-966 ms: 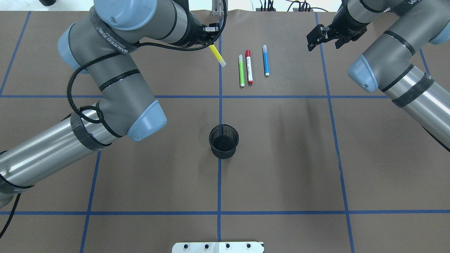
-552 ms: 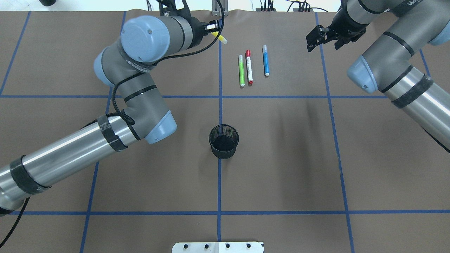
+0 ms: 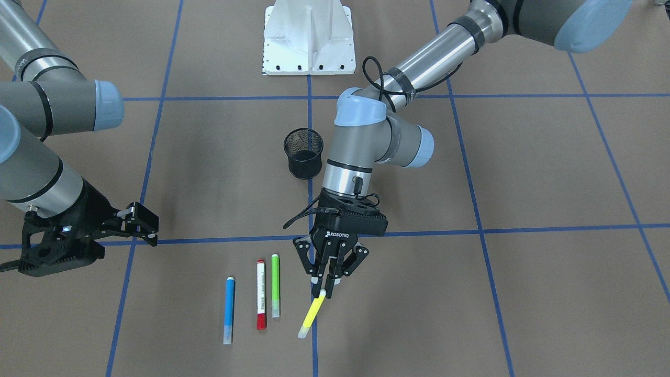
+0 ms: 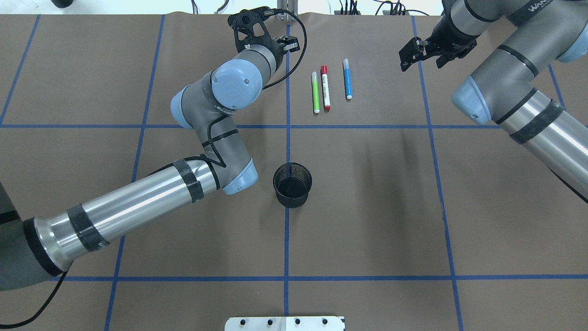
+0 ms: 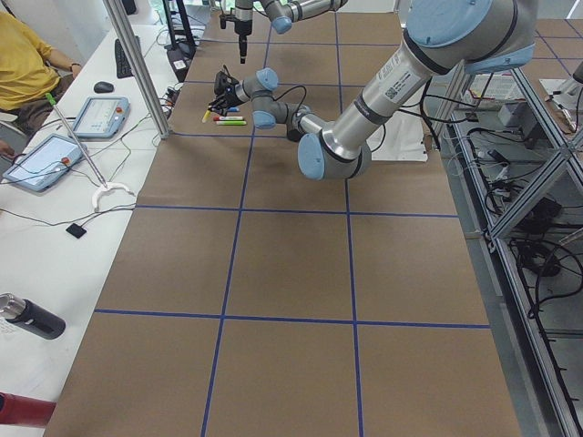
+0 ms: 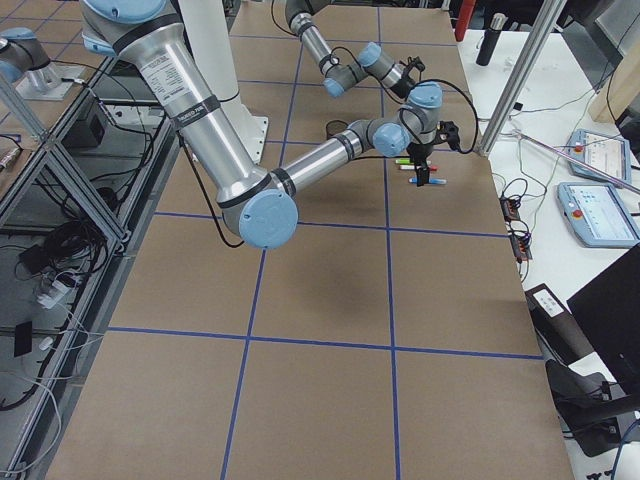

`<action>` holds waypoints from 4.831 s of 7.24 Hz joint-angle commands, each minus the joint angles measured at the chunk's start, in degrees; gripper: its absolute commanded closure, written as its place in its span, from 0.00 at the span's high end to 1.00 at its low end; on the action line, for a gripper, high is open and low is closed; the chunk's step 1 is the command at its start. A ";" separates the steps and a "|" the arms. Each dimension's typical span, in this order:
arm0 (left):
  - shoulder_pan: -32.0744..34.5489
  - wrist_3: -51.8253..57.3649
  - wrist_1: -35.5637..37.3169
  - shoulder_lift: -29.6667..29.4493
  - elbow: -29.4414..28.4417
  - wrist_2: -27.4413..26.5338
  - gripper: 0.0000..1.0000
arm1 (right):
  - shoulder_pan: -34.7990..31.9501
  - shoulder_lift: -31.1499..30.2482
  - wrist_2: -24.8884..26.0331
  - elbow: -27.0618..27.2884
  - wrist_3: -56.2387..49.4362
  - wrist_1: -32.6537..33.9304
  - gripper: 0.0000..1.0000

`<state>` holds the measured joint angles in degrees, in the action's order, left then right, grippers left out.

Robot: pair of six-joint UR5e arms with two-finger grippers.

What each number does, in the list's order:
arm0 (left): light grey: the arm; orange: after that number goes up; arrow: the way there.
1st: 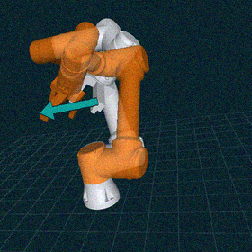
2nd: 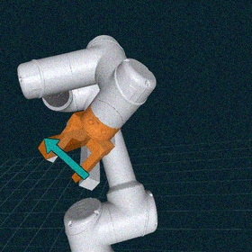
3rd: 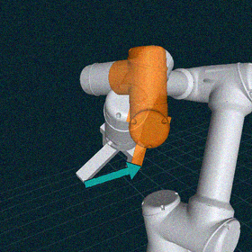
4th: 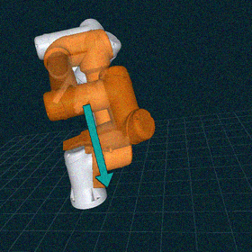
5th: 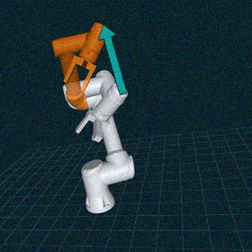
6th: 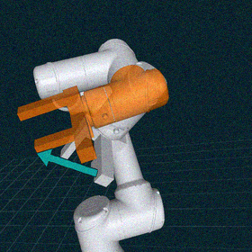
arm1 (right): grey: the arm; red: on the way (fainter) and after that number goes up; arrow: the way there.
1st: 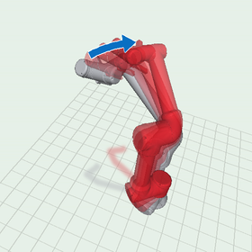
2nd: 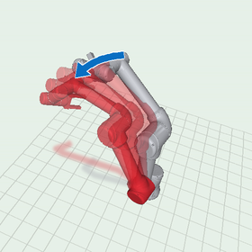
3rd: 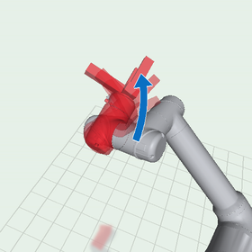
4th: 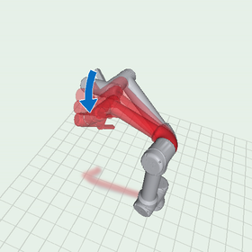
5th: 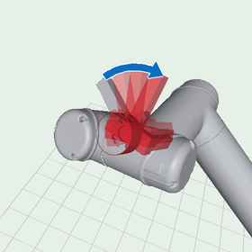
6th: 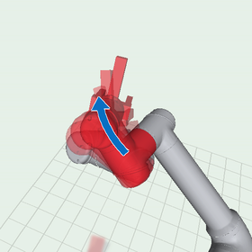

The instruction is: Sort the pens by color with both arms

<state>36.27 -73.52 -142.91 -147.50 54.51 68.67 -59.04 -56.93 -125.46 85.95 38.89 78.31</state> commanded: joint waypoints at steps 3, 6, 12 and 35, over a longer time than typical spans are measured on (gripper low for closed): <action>-1.55 -0.14 -0.52 -2.44 -5.56 -2.75 0.01 | 0.24 -0.11 0.48 -0.08 -0.21 0.00 0.99; -2.95 -0.14 -0.88 -2.44 -5.38 -2.75 0.18 | 0.32 -0.11 0.75 -0.16 -0.22 0.00 0.99; -3.75 -0.14 -0.88 -2.27 -4.94 -2.66 0.34 | 0.32 -0.11 0.75 -0.25 -0.22 0.00 0.99; 52.83 94.24 56.87 39.13 24.00 62.82 1.00 | -31.46 -21.99 -6.11 3.35 -52.06 23.24 0.99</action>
<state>85.45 16.51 -86.23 -108.49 82.92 131.20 -85.86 -78.85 -131.57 89.42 -8.53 93.74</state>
